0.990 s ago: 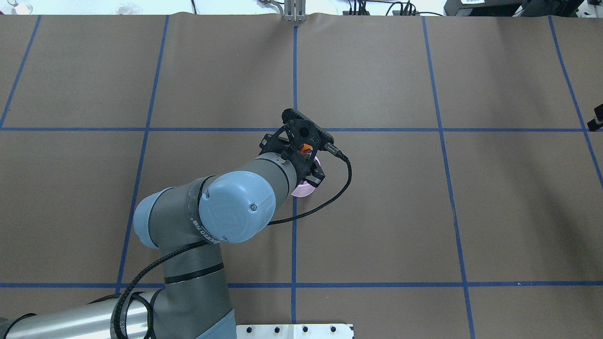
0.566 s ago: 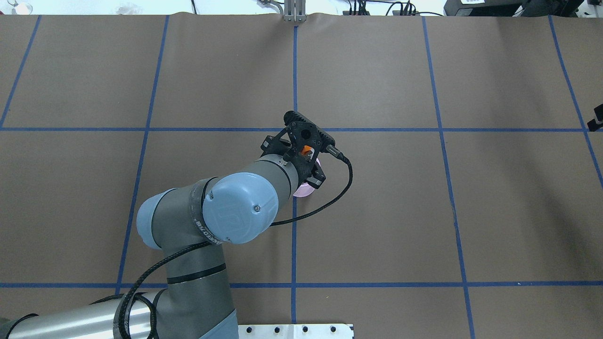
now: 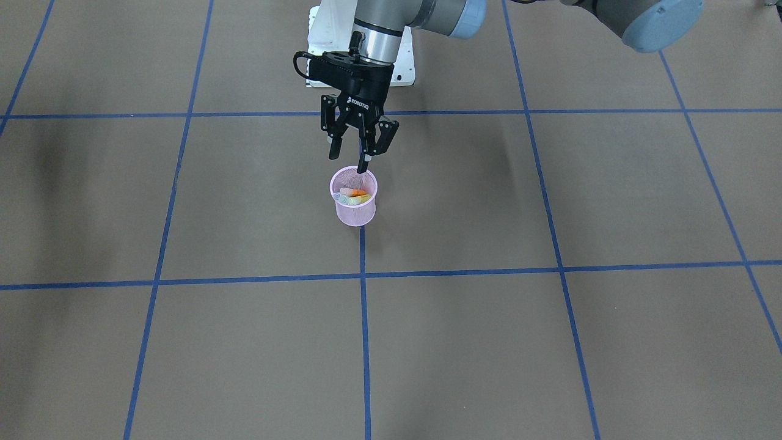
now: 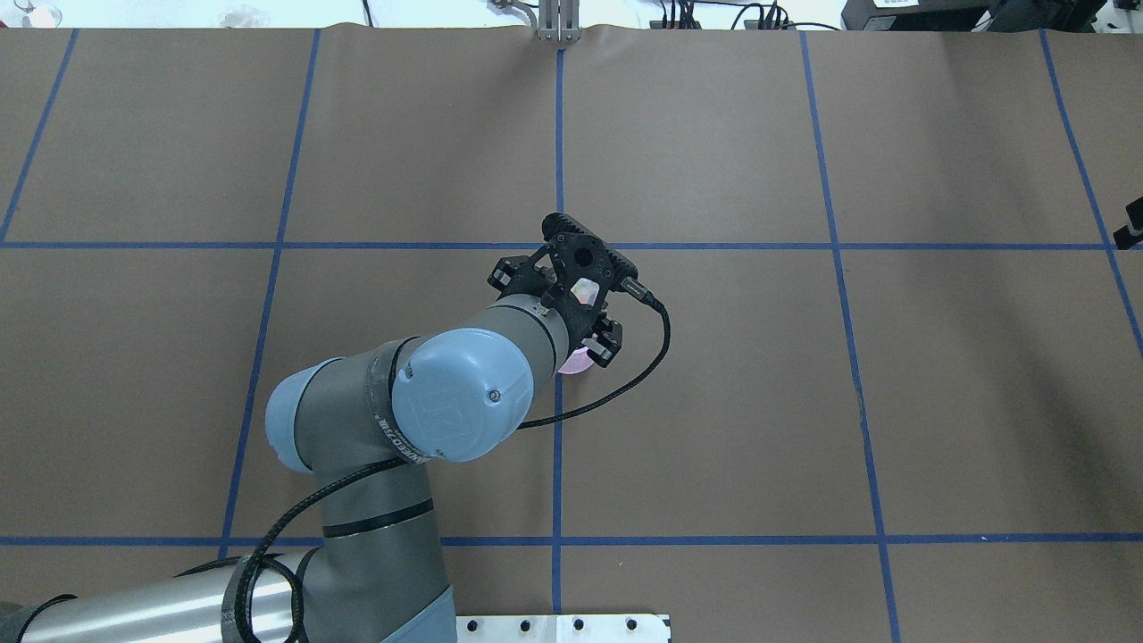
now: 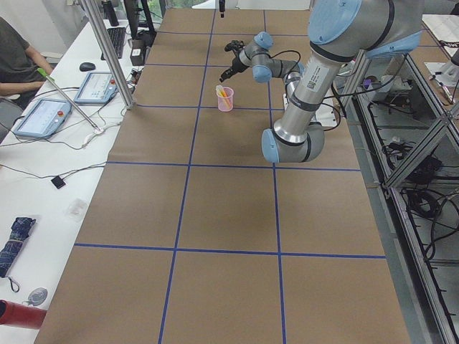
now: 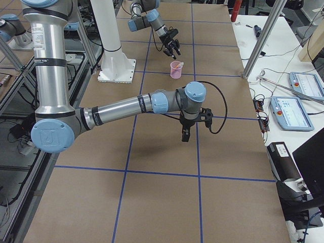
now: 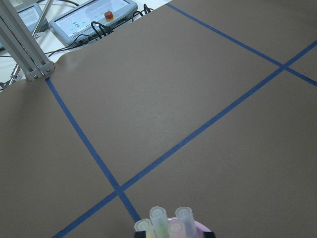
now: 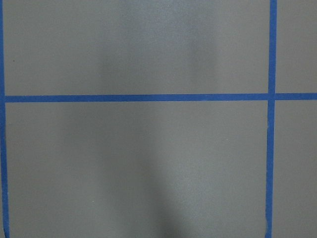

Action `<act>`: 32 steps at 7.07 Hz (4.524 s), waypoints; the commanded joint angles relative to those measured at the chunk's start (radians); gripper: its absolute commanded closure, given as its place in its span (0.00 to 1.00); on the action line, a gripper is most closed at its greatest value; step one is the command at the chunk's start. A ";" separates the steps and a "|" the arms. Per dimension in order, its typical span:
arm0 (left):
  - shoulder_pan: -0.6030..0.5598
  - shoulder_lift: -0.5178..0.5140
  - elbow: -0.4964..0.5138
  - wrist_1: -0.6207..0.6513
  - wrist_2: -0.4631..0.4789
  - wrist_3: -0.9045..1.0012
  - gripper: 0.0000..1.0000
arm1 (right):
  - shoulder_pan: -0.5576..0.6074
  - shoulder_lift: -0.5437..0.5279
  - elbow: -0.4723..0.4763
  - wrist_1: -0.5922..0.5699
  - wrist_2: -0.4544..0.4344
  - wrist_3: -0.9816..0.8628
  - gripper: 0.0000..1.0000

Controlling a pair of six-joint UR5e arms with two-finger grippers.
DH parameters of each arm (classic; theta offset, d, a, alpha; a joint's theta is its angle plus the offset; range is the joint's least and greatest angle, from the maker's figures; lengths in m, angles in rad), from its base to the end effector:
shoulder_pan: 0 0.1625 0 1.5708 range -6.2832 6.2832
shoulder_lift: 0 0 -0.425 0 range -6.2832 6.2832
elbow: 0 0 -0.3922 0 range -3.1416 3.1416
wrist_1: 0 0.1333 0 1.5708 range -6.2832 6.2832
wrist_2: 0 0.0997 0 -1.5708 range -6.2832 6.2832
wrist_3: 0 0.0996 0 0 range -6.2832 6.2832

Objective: Collect pens into pen holder

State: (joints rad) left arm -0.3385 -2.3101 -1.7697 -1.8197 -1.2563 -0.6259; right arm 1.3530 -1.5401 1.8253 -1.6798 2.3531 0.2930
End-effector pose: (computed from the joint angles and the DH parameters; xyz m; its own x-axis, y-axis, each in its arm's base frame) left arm 0.5524 -0.3684 0.1032 0.6821 0.5769 -0.4494 0.0573 0.5704 0.8194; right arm -0.0464 -0.5018 0.5290 0.6989 0.0154 0.7150 0.0114 0.9994 -0.0326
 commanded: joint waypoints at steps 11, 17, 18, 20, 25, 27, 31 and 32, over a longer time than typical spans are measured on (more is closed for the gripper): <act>-0.985 0.648 0.040 0.131 -1.031 0.333 0.26 | 0.012 -0.005 -0.018 0.141 -0.017 0.008 0.00; -1.096 0.635 0.126 0.186 -1.122 0.338 0.00 | 0.137 -0.035 -0.188 0.270 0.017 -0.080 0.00; -1.093 0.635 0.109 0.188 -1.064 0.359 0.00 | 0.137 -0.034 -0.199 0.272 0.023 -0.081 0.00; -1.087 0.633 0.125 0.238 -0.957 0.453 0.00 | 0.137 -0.019 -0.190 0.273 0.043 -0.071 0.00; -1.090 0.639 0.134 0.269 -1.090 0.446 0.00 | 0.138 0.015 -0.199 0.261 0.055 -0.067 0.00; -1.087 0.702 0.099 0.257 -1.103 0.428 0.00 | 0.143 -0.036 -0.196 0.267 0.043 -0.080 0.00; -1.082 0.741 0.105 0.152 -1.002 0.397 0.00 | 0.189 -0.107 -0.063 0.232 0.068 -0.075 0.00; -1.087 0.730 0.143 0.096 -1.032 0.400 0.00 | 0.216 -0.092 -0.051 0.232 0.074 -0.058 0.00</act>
State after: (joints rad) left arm -1.4234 -1.5846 -1.6625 -1.6773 -2.2687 -0.2294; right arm 1.5422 -1.6397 1.7611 -1.4449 2.4234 0.2185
